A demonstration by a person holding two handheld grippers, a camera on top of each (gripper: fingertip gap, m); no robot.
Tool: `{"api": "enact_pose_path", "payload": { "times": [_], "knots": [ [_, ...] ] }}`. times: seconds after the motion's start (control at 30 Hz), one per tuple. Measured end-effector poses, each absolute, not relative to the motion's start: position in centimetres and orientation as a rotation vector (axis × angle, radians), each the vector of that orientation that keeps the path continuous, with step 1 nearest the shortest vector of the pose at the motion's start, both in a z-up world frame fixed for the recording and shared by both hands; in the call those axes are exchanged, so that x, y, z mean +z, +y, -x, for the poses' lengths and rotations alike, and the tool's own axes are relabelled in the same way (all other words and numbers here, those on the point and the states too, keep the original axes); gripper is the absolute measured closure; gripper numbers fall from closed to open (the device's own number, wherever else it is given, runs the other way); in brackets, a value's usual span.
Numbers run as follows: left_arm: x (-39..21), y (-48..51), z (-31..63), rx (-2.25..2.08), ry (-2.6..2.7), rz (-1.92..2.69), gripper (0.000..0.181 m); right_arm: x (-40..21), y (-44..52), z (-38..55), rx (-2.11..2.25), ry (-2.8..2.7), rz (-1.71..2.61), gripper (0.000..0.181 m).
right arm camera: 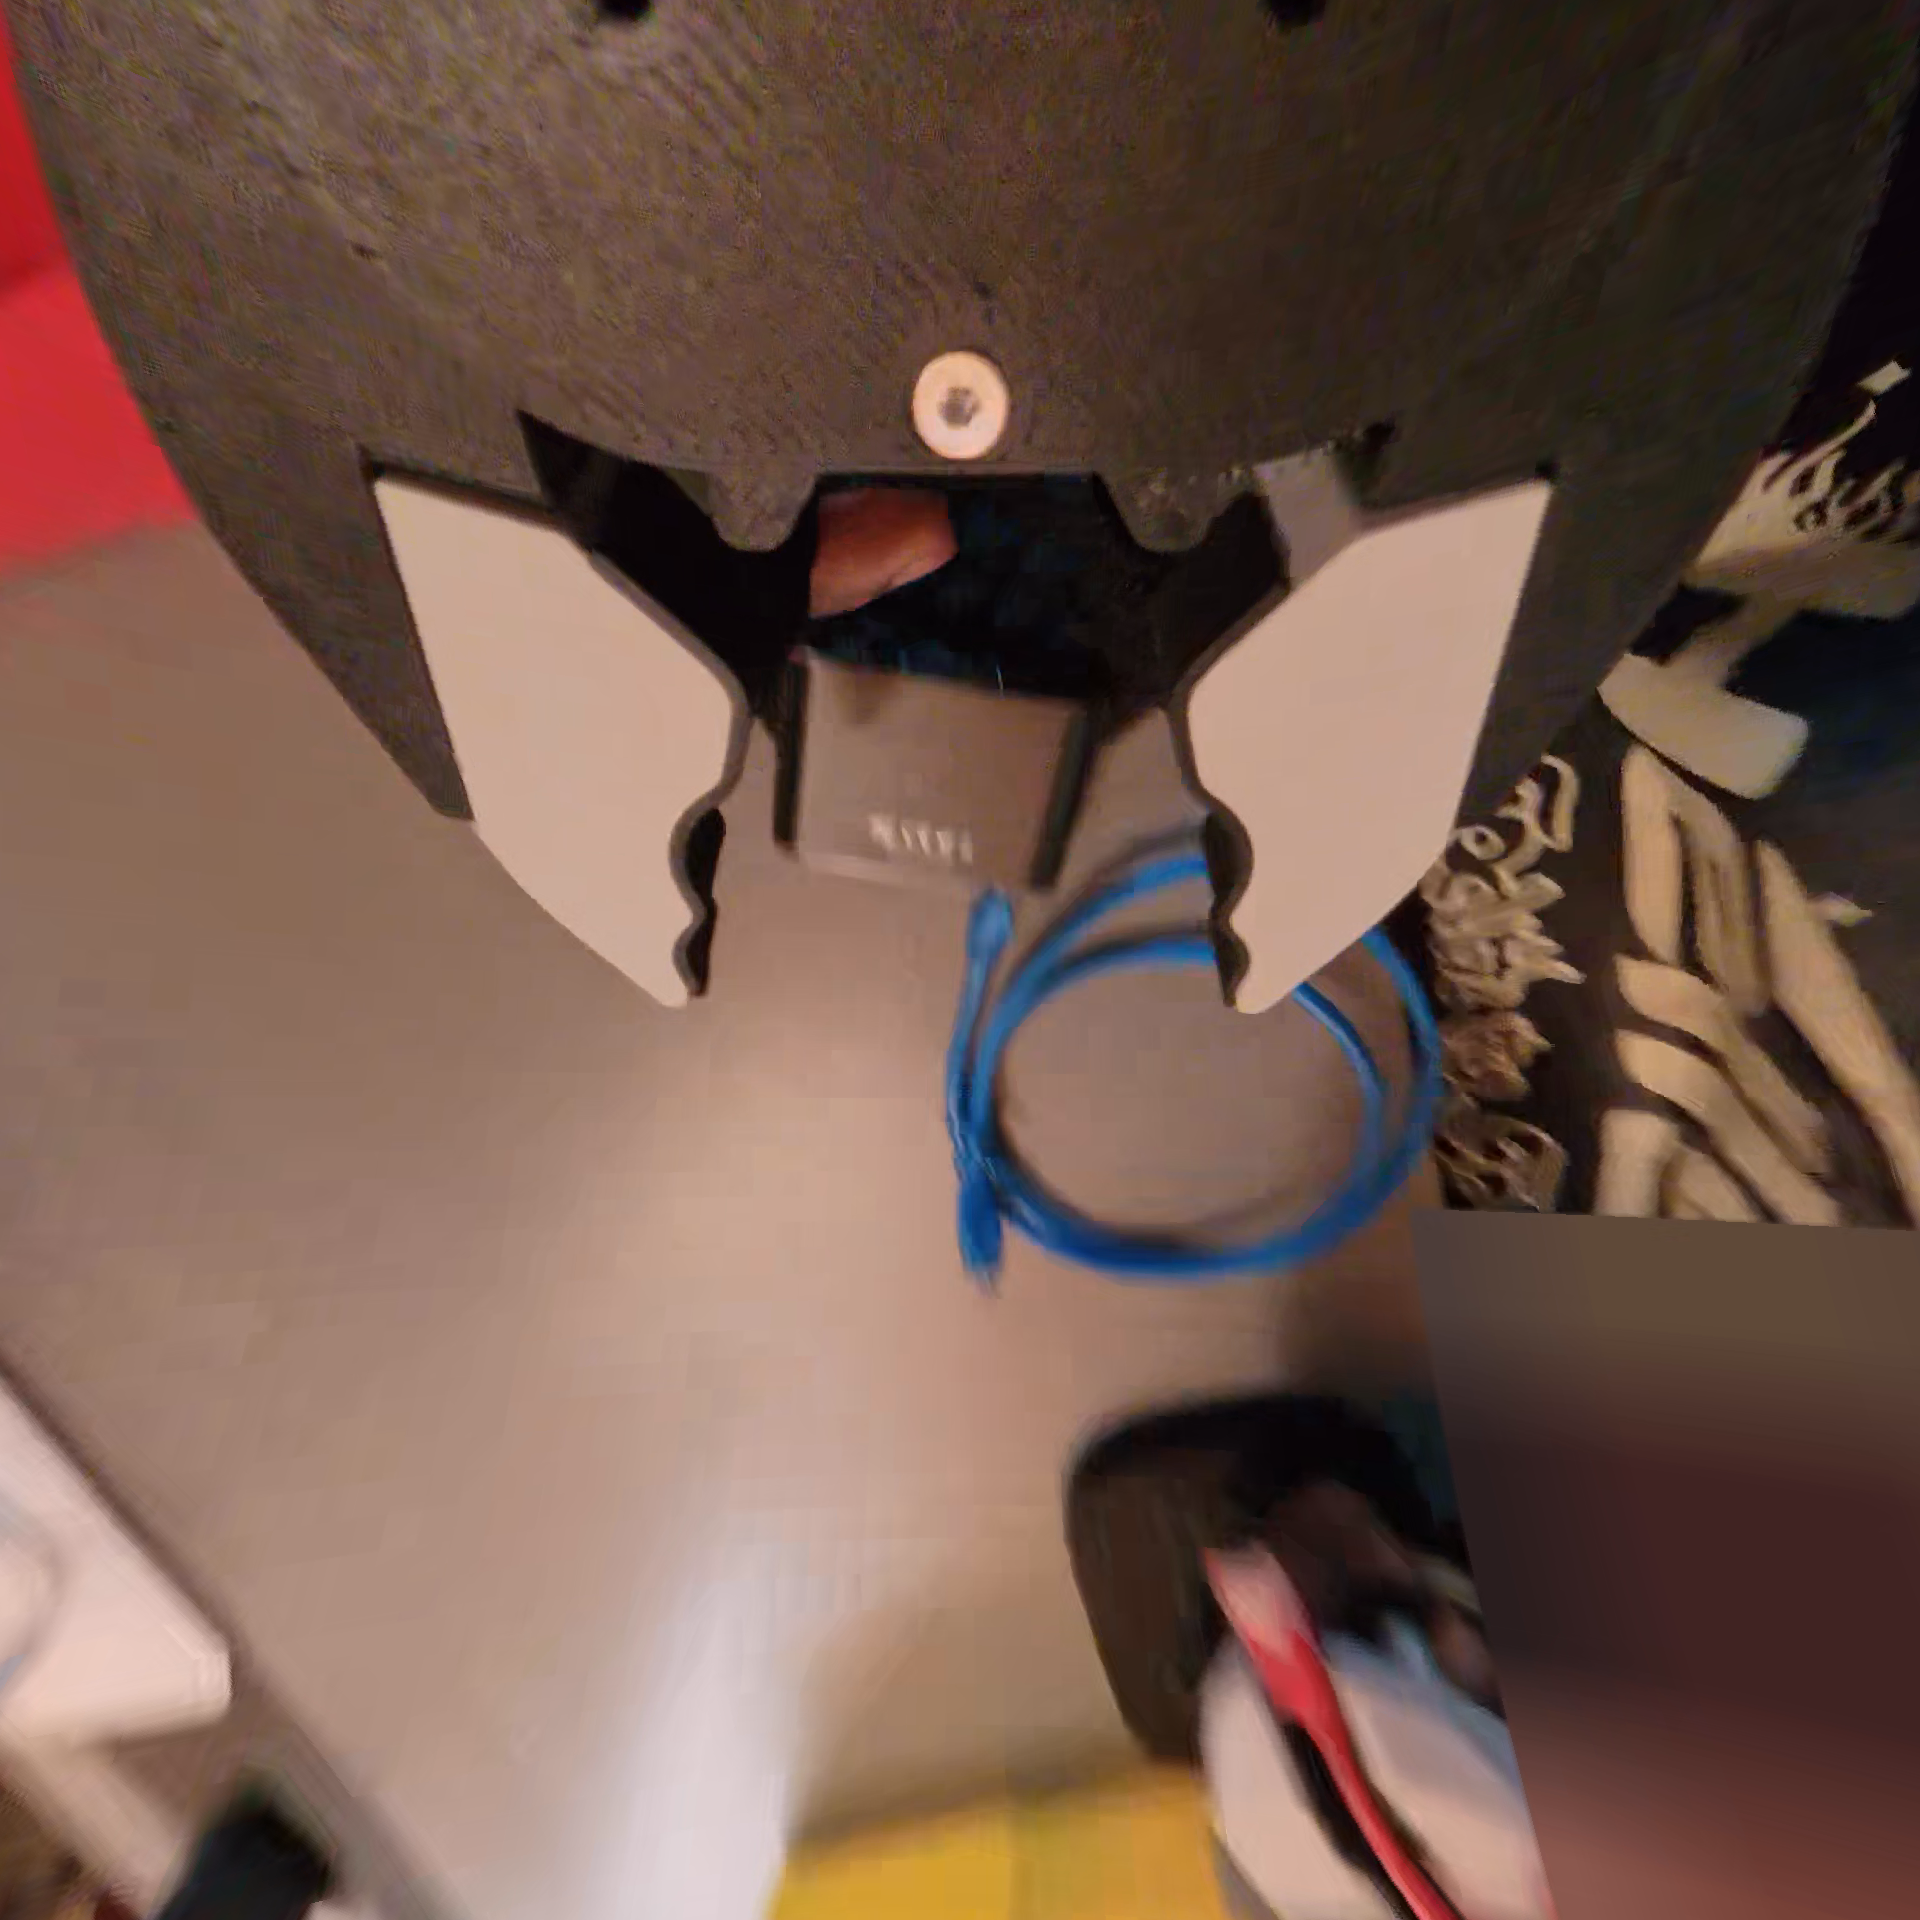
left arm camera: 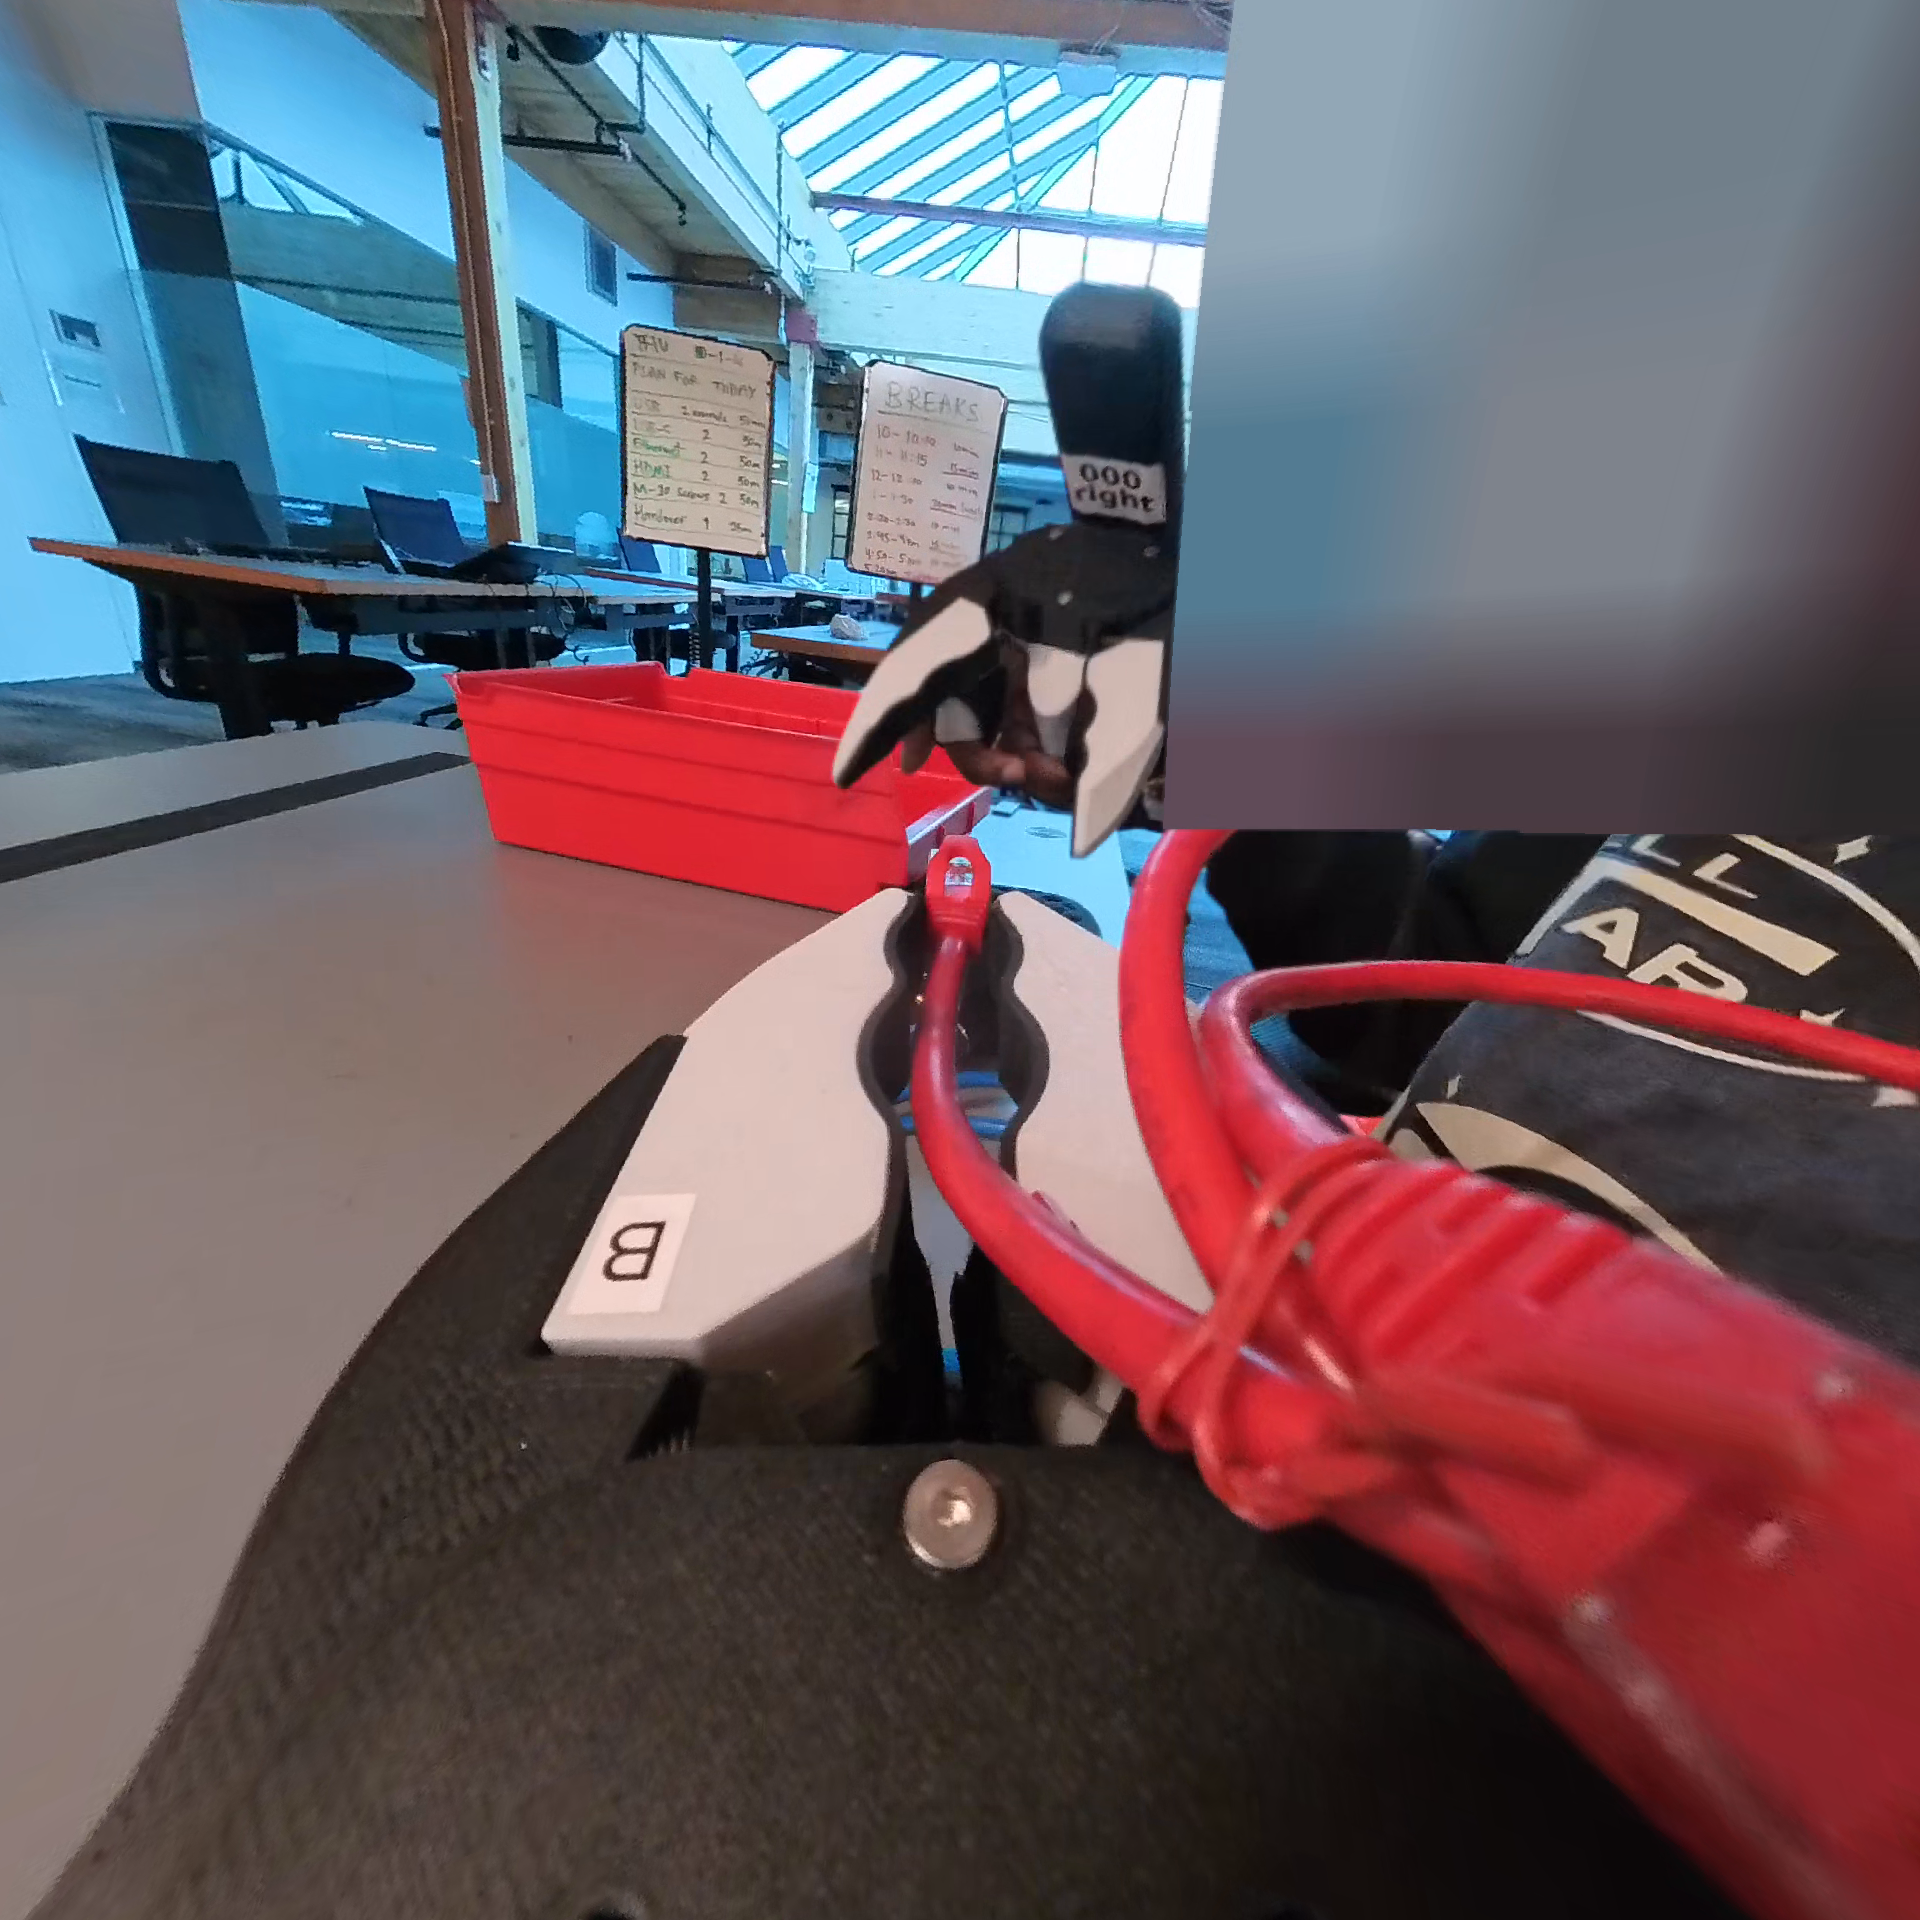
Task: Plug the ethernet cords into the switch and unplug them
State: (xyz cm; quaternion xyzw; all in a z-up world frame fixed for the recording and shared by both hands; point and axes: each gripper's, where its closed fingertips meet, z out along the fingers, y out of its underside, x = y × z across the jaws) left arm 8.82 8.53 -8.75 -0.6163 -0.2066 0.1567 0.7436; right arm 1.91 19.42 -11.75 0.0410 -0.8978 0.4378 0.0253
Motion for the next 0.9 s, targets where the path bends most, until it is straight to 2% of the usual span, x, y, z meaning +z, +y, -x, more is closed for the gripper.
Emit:
{"api": "enact_pose_path", "payload": {
  "times": [0.13,0.23,0.33,0.43,0.7,0.9],
  "knots": [
    [-8.8,8.6,-8.8,0.355,-0.451,1.358,0.168,-16.8,22.3,-0.3,0.853,-2.879,0.138,0.070],
    [-8.9,8.7,-8.9,0.367,-0.443,1.370,0.168,-19.3,23.0,-0.8,0.687,-2.931,0.181,0.063],
    [-9.0,8.9,-8.9,0.381,-0.440,1.384,0.170,-20.4,23.0,-0.2,0.633,-2.912,0.179,0.069],
    [-9.0,8.9,-8.9,0.384,-0.442,1.385,0.168,-21.5,23.0,-0.1,0.589,-2.928,0.154,0.085],
    [-7.7,7.4,-8.8,0.354,-0.463,1.261,0.168,-20.7,21.2,-0.5,0.941,-2.781,-0.105,0.088],
    [-6.6,3.4,-7.0,0.489,-0.591,1.134,0.170,-14.7,19.7,-2.2,1.570,-2.529,-0.291,0.089]
  ]
}}
